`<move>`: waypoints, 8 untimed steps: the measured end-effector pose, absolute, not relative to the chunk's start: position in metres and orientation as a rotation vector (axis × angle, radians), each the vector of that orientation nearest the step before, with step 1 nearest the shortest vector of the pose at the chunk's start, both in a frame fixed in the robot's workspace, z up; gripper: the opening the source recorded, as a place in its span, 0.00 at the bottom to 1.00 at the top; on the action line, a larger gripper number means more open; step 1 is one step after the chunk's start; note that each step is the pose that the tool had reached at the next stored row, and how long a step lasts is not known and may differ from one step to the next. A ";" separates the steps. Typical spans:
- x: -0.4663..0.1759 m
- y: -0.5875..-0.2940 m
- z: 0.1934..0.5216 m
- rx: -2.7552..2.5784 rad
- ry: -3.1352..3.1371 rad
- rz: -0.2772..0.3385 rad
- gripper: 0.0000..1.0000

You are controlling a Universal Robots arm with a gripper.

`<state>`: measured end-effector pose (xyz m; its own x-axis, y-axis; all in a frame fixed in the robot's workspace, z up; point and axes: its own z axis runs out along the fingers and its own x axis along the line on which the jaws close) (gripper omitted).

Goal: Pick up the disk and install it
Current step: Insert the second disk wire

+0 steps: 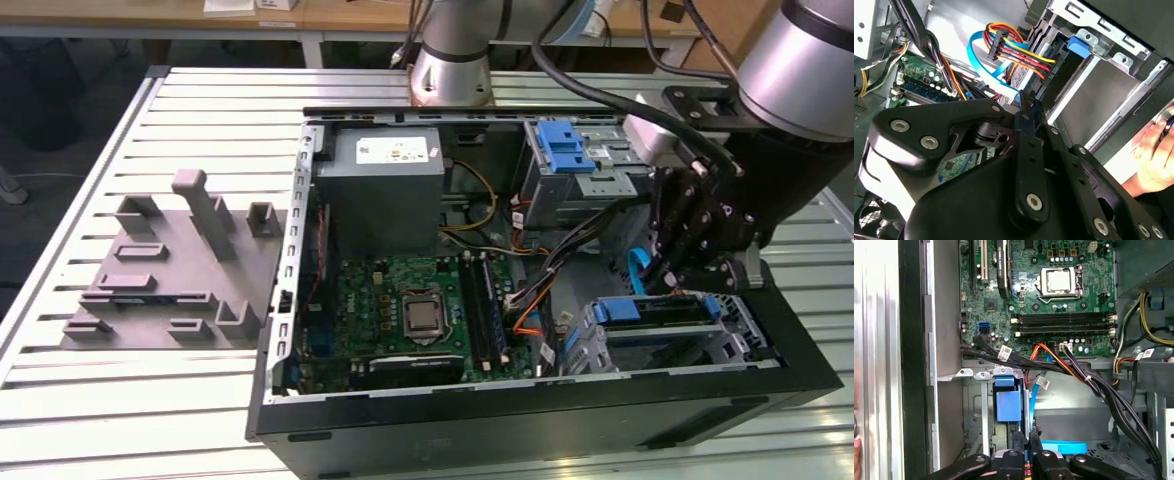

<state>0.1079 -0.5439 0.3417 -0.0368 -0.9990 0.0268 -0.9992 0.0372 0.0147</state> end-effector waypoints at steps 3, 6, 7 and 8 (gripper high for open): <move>0.108 -0.546 0.340 2.159 -2.241 0.012 0.16; 0.108 -0.547 0.338 2.159 -2.241 0.012 0.16; 0.108 -0.547 0.338 2.159 -2.241 0.012 0.16; 0.108 -0.547 0.338 2.159 -2.241 0.012 0.16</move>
